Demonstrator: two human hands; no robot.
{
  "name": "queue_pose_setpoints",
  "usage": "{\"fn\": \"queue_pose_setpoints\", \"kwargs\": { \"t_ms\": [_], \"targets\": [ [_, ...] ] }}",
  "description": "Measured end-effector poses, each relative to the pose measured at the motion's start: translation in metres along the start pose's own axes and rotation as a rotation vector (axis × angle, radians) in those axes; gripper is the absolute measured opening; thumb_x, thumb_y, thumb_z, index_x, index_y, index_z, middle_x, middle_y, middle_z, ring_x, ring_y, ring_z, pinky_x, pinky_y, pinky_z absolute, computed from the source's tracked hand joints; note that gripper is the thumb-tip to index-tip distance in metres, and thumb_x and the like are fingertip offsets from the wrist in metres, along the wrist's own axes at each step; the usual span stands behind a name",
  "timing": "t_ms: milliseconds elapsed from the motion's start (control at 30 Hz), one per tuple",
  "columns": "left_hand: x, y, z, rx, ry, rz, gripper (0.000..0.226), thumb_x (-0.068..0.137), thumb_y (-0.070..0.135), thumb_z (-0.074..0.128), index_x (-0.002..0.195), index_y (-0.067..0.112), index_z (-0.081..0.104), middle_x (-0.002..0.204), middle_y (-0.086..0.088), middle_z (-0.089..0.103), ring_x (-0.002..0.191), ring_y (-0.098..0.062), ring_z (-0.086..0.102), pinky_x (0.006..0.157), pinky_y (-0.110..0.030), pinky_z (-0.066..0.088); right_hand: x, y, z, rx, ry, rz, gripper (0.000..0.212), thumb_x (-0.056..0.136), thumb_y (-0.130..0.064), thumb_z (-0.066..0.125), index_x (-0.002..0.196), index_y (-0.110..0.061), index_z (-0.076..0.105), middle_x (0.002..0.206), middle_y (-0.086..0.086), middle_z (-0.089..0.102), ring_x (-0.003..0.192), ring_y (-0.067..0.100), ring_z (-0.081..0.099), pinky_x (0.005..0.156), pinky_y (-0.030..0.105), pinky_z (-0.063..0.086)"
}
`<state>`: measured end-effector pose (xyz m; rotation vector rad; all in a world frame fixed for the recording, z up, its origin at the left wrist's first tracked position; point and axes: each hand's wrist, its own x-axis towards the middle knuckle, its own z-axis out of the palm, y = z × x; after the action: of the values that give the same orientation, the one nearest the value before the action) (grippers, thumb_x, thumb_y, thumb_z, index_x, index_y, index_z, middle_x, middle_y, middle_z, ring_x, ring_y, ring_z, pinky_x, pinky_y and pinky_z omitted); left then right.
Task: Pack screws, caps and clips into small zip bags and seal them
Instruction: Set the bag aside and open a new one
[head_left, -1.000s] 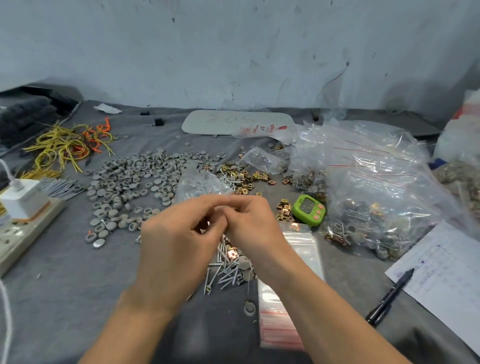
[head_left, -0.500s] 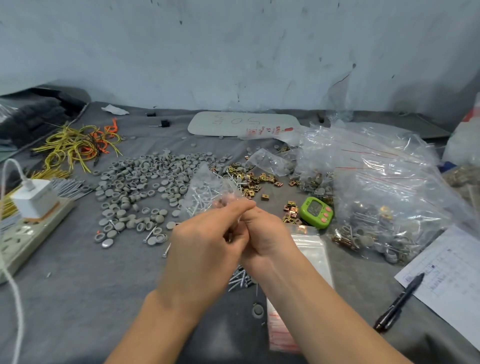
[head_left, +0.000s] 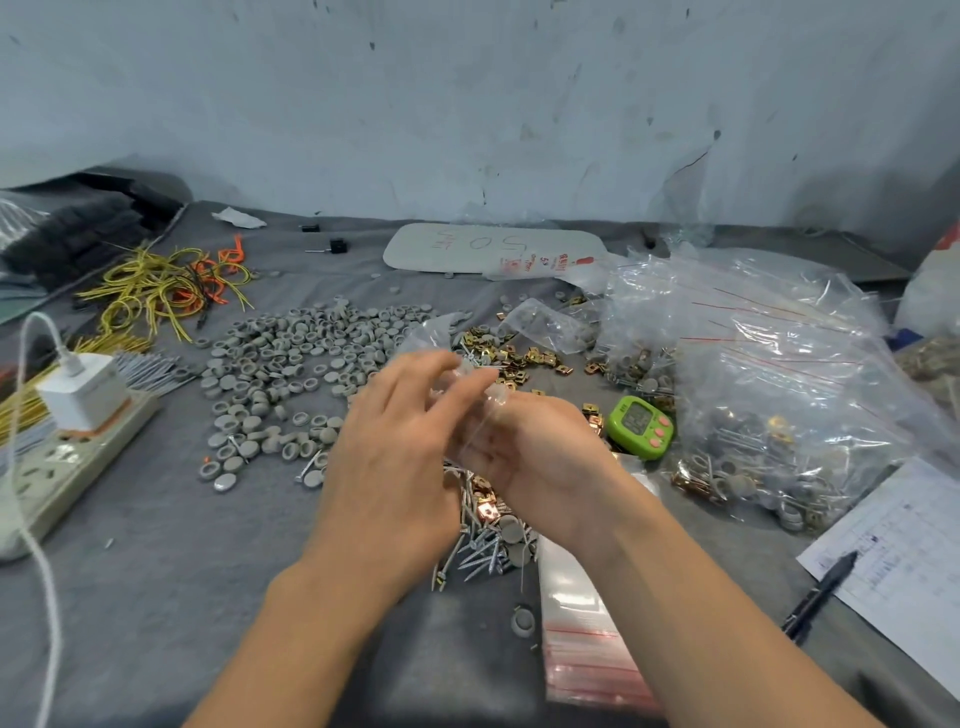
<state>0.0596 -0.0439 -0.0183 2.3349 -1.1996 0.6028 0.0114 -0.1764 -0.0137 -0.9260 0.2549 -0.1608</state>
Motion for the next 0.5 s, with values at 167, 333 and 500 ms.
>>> {"fn": "queue_pose_setpoints", "kwargs": {
  "t_ms": [167, 333, 500],
  "targets": [
    [-0.003, 0.001, 0.005, 0.055, 0.002, 0.063, 0.066, 0.067, 0.010, 0.076, 0.130, 0.023, 0.060, 0.129, 0.002, 0.064, 0.132, -0.021, 0.052, 0.126, -0.043, 0.017, -0.011, -0.002, -0.003, -0.254, -0.142, 0.085, 0.024, 0.092, 0.022, 0.048, 0.082, 0.006, 0.064, 0.070, 0.008, 0.063, 0.060, 0.011, 0.064, 0.063, 0.023, 0.058],
    [-0.001, -0.012, 0.009, 0.139, 0.005, -0.124, 0.064, 0.070, 0.015, 0.084, 0.127, 0.024, 0.056, 0.112, 0.004, 0.064, 0.112, -0.018, 0.057, 0.125, -0.042, 0.018, -0.014, -0.013, -0.027, -1.372, 0.307, -0.199, 0.028, 0.090, -0.006, 0.062, 0.097, -0.025, 0.080, 0.091, -0.008, 0.079, 0.087, 0.012, 0.073, 0.081, 0.029, 0.058],
    [0.001, -0.027, 0.008, 0.143, -0.023, -0.185, 0.072, 0.066, 0.004, 0.081, 0.128, 0.020, 0.050, 0.108, 0.000, 0.059, 0.104, -0.018, 0.045, 0.113, -0.043, 0.034, -0.026, -0.015, -0.050, -1.778, 0.239, -0.042, 0.039, 0.093, -0.029, 0.063, 0.133, -0.026, 0.063, 0.123, -0.001, 0.072, 0.112, 0.025, 0.066, 0.095, 0.036, 0.054]
  ]
}}
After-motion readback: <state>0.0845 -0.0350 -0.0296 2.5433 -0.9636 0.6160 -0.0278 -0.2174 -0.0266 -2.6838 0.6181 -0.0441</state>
